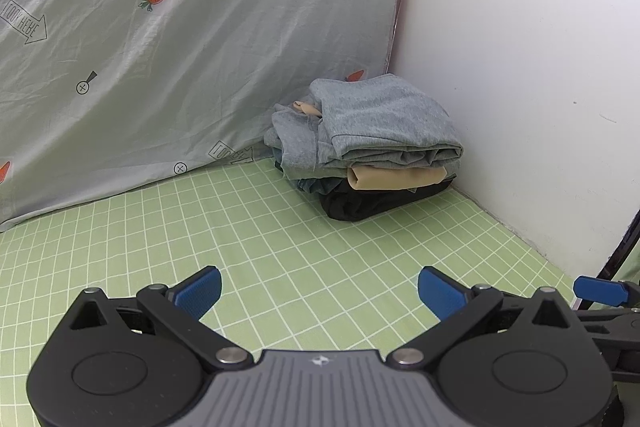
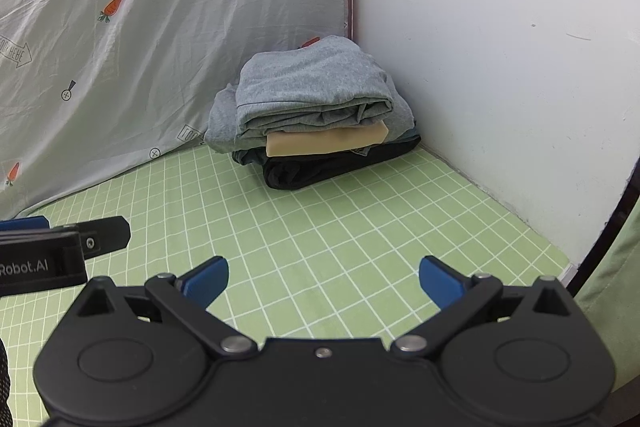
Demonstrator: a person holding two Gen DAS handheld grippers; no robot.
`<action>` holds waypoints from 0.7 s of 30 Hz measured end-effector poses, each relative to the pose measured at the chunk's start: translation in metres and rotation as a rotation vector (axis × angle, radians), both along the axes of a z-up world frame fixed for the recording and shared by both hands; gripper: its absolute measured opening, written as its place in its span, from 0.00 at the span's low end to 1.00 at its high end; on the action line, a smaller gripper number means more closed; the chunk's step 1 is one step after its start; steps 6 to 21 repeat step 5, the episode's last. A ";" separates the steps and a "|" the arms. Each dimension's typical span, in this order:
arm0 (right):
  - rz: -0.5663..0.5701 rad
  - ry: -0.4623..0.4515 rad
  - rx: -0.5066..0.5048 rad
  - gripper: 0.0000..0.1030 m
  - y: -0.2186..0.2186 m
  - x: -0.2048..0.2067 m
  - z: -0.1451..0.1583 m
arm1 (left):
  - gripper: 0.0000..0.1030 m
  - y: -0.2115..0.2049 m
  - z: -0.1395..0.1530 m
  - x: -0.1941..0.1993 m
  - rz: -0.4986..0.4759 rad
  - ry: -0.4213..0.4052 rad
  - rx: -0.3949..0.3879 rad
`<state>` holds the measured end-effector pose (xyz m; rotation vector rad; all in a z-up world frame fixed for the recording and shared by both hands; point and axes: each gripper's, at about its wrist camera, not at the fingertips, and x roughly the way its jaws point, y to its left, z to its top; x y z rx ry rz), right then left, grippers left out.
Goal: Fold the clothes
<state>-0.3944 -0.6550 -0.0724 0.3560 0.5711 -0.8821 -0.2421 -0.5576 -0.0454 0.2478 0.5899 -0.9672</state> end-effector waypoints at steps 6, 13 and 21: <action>0.018 0.004 -0.013 1.00 0.003 0.002 0.001 | 1.00 0.002 0.002 -0.003 0.006 -0.009 -0.004; 0.018 0.004 -0.013 1.00 0.003 0.002 0.001 | 1.00 0.002 0.002 -0.003 0.006 -0.009 -0.004; 0.018 0.004 -0.013 1.00 0.003 0.002 0.001 | 1.00 0.002 0.002 -0.003 0.006 -0.009 -0.004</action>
